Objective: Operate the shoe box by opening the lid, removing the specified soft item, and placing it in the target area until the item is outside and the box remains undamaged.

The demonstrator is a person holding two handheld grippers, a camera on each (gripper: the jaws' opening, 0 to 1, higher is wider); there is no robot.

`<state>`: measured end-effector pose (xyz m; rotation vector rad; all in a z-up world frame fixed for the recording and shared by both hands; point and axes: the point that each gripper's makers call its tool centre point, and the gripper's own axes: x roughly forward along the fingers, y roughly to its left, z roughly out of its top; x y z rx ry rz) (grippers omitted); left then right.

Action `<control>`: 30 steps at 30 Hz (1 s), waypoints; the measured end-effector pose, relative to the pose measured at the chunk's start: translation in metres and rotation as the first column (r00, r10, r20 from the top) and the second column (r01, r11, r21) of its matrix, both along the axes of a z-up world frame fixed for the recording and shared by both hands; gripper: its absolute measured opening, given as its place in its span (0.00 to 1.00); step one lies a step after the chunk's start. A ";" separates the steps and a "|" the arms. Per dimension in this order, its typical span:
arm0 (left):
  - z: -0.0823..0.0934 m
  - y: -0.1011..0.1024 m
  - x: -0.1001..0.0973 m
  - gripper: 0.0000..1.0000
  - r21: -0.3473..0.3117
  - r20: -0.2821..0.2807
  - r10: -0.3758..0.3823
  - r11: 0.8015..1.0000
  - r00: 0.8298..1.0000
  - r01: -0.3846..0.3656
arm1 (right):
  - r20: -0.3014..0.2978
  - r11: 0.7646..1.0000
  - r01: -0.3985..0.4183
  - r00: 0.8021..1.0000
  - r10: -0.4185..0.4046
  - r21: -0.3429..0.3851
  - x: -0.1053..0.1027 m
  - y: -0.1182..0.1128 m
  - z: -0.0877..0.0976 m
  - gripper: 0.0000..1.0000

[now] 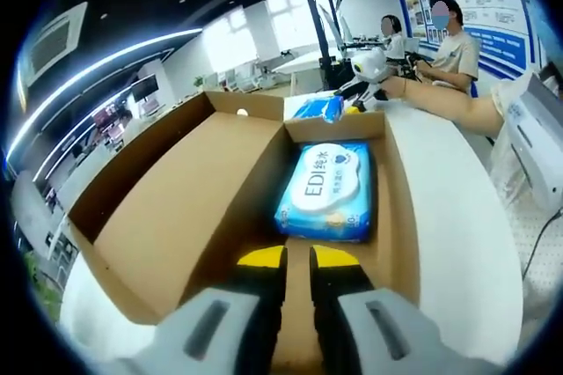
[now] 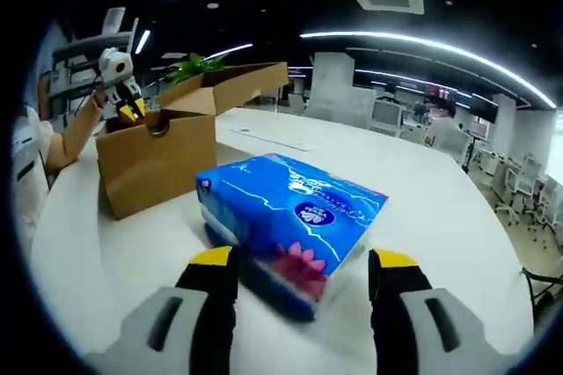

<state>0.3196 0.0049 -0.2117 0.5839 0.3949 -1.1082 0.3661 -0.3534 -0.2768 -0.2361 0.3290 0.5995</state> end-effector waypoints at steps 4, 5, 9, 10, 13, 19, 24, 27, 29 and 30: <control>-0.002 0.000 0.000 0.10 0.005 -0.001 0.001 1.000 1.000 -0.001 | 0.016 1.000 -0.015 1.000 0.015 -0.004 0.001 0.002 0.000 0.61; -0.002 0.000 -0.001 0.10 0.005 -0.002 -0.001 1.000 1.000 0.001 | 0.017 1.000 -0.018 1.000 0.018 -0.003 0.001 0.002 0.000 0.61; -0.003 -0.001 -0.002 0.10 0.009 -0.002 -0.005 1.000 1.000 0.005 | 0.017 1.000 -0.028 0.999 0.028 0.004 -0.001 -0.002 0.000 0.58; -0.003 -0.001 -0.002 0.10 0.009 -0.001 -0.005 1.000 1.000 0.005 | 0.016 1.000 -0.030 0.999 0.030 0.001 -0.003 -0.004 0.001 0.57; -0.002 -0.001 -0.003 0.10 0.006 -0.002 -0.004 1.000 1.000 0.004 | 0.027 1.000 -0.026 0.999 0.026 0.006 -0.006 -0.010 0.005 0.52; -0.002 -0.001 -0.004 0.10 0.005 -0.004 -0.006 1.000 1.000 0.006 | 0.044 0.999 -0.032 0.999 0.032 0.009 -0.007 -0.010 0.006 0.46; -0.003 -0.003 -0.006 0.10 0.007 -0.006 -0.011 1.000 1.000 0.011 | 0.039 1.000 -0.028 0.999 0.028 0.012 -0.005 -0.012 0.005 0.46; -0.003 -0.002 -0.006 0.10 0.008 -0.003 -0.009 1.000 1.000 0.009 | 0.043 1.000 -0.022 0.999 0.022 0.006 -0.010 -0.013 0.010 0.46; -0.002 -0.002 -0.007 0.10 0.005 -0.004 -0.010 1.000 1.000 0.010 | 0.065 0.999 0.000 0.998 -0.002 0.033 -0.013 -0.017 0.020 0.47; -0.002 -0.002 -0.007 0.10 0.003 -0.003 -0.009 1.000 1.000 0.009 | 0.096 0.999 0.012 0.995 -0.016 0.046 -0.012 -0.020 0.029 0.47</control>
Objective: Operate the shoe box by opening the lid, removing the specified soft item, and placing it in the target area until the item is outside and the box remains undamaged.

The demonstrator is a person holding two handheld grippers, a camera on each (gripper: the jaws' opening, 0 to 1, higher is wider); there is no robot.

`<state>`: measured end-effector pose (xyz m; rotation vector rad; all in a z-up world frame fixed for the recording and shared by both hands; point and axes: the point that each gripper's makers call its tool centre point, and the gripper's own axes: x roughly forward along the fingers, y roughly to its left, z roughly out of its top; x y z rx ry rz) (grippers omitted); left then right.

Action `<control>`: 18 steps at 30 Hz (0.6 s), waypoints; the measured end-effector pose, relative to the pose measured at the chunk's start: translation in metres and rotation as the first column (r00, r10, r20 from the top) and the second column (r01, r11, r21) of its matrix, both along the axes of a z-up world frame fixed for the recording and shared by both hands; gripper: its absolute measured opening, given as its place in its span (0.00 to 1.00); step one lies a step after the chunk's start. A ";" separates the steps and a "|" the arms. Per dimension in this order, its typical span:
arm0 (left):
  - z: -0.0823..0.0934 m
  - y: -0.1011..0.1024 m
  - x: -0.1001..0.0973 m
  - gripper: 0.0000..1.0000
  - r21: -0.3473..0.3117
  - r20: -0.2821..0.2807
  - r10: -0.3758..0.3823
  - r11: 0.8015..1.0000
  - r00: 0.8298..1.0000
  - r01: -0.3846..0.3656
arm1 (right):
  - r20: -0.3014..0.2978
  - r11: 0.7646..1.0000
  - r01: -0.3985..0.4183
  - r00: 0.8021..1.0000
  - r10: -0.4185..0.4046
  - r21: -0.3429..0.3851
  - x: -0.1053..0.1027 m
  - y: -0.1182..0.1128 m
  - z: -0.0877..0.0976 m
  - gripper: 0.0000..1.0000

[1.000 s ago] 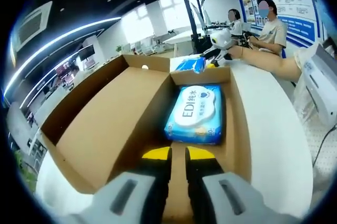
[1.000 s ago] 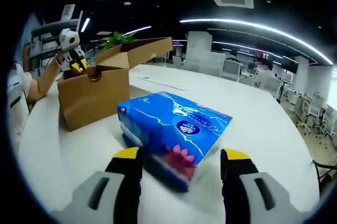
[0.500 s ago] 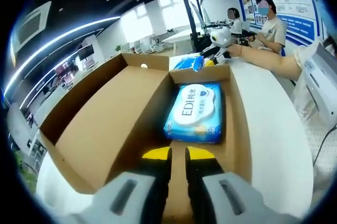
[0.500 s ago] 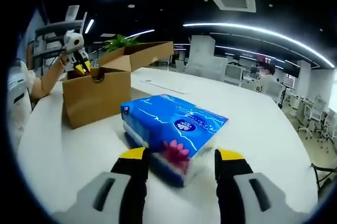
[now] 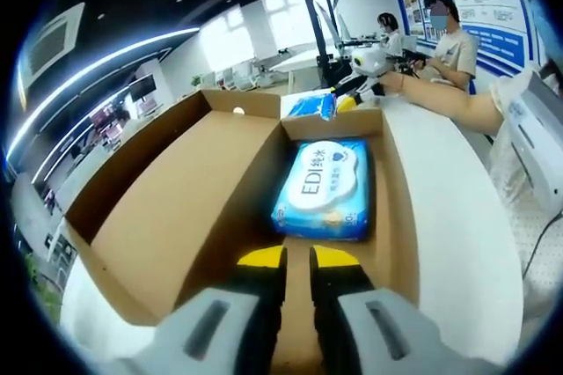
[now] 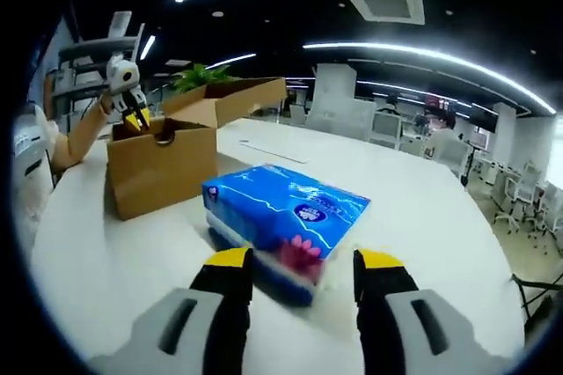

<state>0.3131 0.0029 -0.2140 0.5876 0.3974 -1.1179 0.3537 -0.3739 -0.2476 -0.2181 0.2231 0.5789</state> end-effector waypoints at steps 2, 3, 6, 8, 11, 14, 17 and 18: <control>0.000 0.000 0.000 0.10 0.000 0.000 -0.002 1.000 1.000 0.002 | 0.050 0.999 0.012 0.999 -0.014 0.036 -0.003 -0.003 0.017 0.47; 0.000 0.000 0.000 0.10 -0.001 0.000 -0.003 1.000 1.000 0.003 | 0.080 0.999 0.012 0.997 -0.016 0.048 -0.005 -0.003 0.026 0.47; -0.003 -0.002 0.000 0.11 0.004 -0.001 -0.006 1.000 1.000 0.006 | 0.157 0.996 -0.023 0.988 0.010 0.083 -0.012 0.010 0.053 0.47; -0.004 -0.002 0.001 0.11 0.008 -0.002 -0.008 1.000 1.000 0.008 | 0.193 0.995 -0.043 0.981 0.024 0.095 -0.014 0.019 0.066 0.46; -0.006 -0.003 0.002 0.11 0.009 -0.007 -0.010 1.000 1.000 0.010 | 0.226 0.990 -0.108 0.970 0.085 0.090 -0.023 0.043 0.083 0.31; -0.006 -0.003 0.003 0.11 0.009 -0.007 -0.009 1.000 1.000 0.009 | 0.259 0.987 -0.143 0.958 0.122 0.066 -0.027 0.066 0.102 0.26; -0.007 -0.005 0.003 0.11 0.004 -0.009 -0.010 1.000 1.000 0.010 | 0.231 0.969 -0.248 0.943 0.237 0.016 -0.037 0.106 0.114 0.25; -0.007 -0.006 0.003 0.11 0.004 -0.008 -0.010 1.000 1.000 0.010 | 0.218 0.965 -0.264 0.942 0.257 0.002 -0.038 0.114 0.114 0.25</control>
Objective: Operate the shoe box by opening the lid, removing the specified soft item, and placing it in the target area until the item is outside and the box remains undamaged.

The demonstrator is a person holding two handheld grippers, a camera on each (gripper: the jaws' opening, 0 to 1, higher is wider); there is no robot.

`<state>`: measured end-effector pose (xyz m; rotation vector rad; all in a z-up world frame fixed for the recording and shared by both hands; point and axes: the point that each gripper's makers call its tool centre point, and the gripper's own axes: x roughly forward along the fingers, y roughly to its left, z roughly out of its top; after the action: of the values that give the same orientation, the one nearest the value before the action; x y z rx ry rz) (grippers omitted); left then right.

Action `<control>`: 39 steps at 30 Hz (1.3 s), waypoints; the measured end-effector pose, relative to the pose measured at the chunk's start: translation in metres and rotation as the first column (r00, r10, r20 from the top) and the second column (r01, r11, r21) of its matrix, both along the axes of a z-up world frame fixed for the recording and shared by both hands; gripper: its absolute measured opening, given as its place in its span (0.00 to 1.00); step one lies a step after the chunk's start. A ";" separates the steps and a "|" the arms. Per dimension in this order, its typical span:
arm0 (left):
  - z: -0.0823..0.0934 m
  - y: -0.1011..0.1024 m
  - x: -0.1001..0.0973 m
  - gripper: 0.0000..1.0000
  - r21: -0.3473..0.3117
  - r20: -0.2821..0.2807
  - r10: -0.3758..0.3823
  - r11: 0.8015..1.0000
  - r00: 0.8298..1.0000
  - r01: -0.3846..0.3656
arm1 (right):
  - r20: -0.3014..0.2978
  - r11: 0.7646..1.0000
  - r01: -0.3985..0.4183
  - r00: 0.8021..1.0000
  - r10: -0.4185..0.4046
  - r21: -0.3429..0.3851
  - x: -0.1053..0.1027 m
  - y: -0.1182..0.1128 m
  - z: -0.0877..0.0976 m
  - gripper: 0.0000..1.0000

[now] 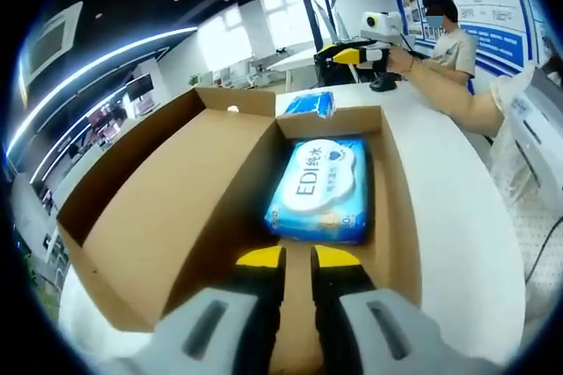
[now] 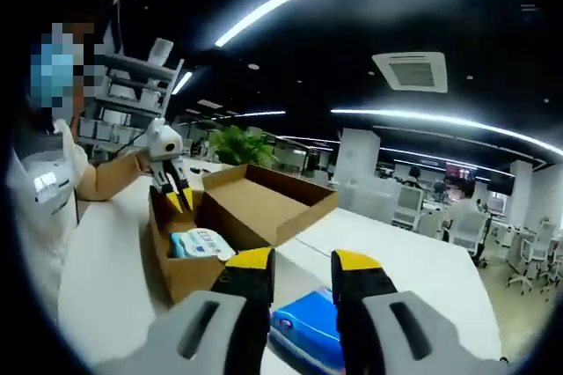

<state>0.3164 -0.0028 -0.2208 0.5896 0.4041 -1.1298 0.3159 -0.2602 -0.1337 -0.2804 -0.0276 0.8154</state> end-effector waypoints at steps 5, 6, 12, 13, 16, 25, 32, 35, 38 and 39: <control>-0.001 -0.005 -0.003 0.11 0.001 0.001 -0.012 1.000 1.000 0.012 | -0.053 0.985 -0.120 0.992 0.114 -0.126 -0.006 0.060 -0.005 0.25; -0.001 -0.006 -0.003 0.11 0.002 0.001 -0.014 1.000 1.000 0.014 | -0.062 0.977 -0.140 0.989 0.132 -0.158 -0.007 0.068 -0.008 0.25; -0.005 -0.008 -0.006 0.11 0.013 -0.002 -0.024 1.000 1.000 0.024 | -0.145 0.933 -0.177 0.980 0.137 -0.314 -0.001 0.093 -0.030 0.21; -0.005 -0.008 -0.006 0.11 0.014 -0.002 -0.026 1.000 1.000 0.026 | -0.141 0.929 -0.179 0.980 0.140 -0.324 -0.001 0.095 -0.030 0.21; -0.005 -0.009 -0.006 0.11 0.012 -0.004 -0.028 1.000 1.000 0.028 | -0.112 0.935 -0.173 0.983 0.144 -0.309 0.000 0.098 -0.019 0.18; -0.008 -0.013 -0.009 0.11 0.005 -0.017 -0.037 0.999 0.999 0.037 | -0.124 0.920 -0.179 0.982 0.144 -0.348 -0.015 0.105 -0.019 0.15; -0.006 -0.019 -0.015 0.11 0.002 -0.011 -0.057 0.998 0.998 0.057 | -0.208 0.830 -0.163 0.976 0.058 -0.533 -0.031 0.089 -0.022 0.16; -0.006 -0.019 -0.015 0.11 0.007 -0.007 -0.055 0.998 0.998 0.055 | -0.256 0.839 -0.175 0.966 0.044 -0.515 -0.041 0.095 -0.019 0.15; -0.005 -0.019 -0.016 0.11 0.005 -0.006 -0.053 0.999 0.999 0.053 | -0.240 0.822 -0.152 0.971 0.020 -0.549 -0.042 0.094 -0.016 0.16; -0.005 -0.019 -0.016 0.11 0.005 -0.007 -0.053 0.999 0.999 0.053 | -0.213 0.800 -0.145 0.977 0.023 -0.582 -0.040 0.092 -0.016 0.16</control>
<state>0.3007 -0.0216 -0.2259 0.6039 0.3987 -1.1822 0.2760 -0.1677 -0.1493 -0.8012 0.4164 0.9245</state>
